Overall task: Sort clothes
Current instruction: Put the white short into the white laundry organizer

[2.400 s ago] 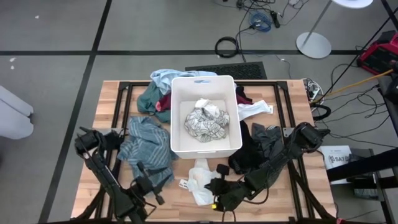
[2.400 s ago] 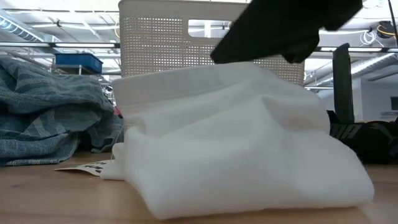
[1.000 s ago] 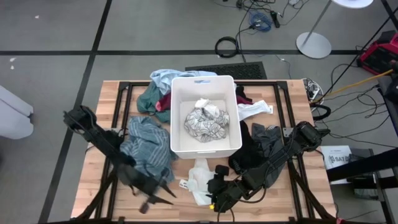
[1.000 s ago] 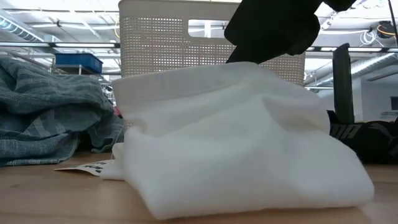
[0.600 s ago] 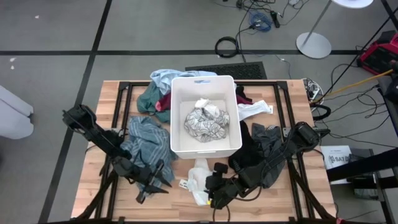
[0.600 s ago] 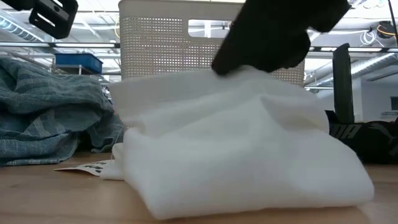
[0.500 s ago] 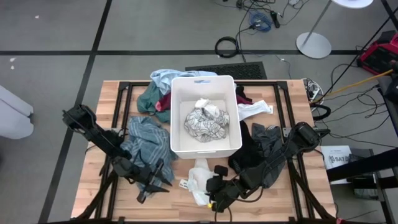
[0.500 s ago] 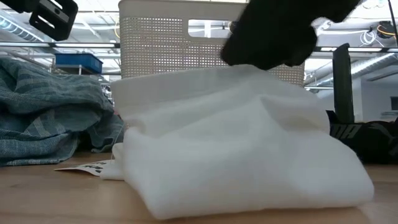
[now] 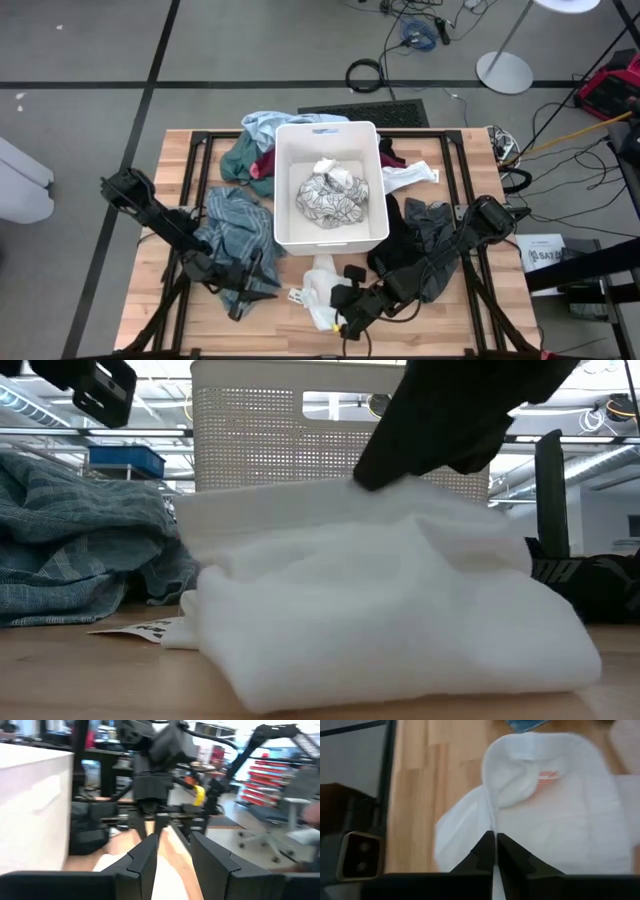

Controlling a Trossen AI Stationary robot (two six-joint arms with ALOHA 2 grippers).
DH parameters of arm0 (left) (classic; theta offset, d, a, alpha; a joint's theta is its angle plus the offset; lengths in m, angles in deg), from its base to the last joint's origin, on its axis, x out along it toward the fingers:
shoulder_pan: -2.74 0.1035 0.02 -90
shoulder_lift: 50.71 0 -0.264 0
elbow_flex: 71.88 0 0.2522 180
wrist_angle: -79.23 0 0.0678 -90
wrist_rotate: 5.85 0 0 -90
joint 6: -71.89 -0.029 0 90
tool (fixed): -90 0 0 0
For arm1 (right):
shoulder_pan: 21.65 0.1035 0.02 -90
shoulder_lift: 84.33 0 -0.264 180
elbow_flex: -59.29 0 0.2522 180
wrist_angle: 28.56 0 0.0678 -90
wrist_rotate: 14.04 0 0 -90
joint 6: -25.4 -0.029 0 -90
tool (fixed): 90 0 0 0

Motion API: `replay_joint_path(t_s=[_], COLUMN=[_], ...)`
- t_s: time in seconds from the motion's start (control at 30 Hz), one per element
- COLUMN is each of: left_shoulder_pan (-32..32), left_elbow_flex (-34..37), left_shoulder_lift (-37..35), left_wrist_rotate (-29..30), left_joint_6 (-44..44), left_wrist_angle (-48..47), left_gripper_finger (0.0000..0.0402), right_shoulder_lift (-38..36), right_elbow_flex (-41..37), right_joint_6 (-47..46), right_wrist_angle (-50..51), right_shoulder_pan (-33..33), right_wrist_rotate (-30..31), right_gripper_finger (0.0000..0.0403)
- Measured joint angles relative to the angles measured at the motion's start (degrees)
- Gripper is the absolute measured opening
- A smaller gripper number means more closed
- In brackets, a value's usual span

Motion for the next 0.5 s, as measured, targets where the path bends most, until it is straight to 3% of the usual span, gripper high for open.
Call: replay_joint_path(t_s=[0.13, 0.27, 0.5], left_shoulder_pan=[-0.01, -0.01, -0.01], left_elbow_flex=[-0.02, -0.04, -0.04], left_shoulder_lift=[0.02, 0.02, 0.02], left_wrist_rotate=[1.16, 1.20, 1.25], left_joint_6=[4.17, 4.25, 4.27], left_wrist_angle=[-1.12, -1.09, -1.07], left_gripper_finger=[0.0125, 0.0125, 0.0125], right_shoulder_lift=[-0.09, -0.24, 0.28], right_elbow_flex=[0.00, 0.00, -0.04], right_joint_6=[0.67, -0.23, -3.43], right_wrist_angle=[1.20, 3.47, 9.14], right_shoulder_pan=[0.07, -0.59, -3.35], right_wrist_rotate=[5.47, 15.91, 15.27], right_gripper_finger=[0.0001, 0.0001, 0.0000])
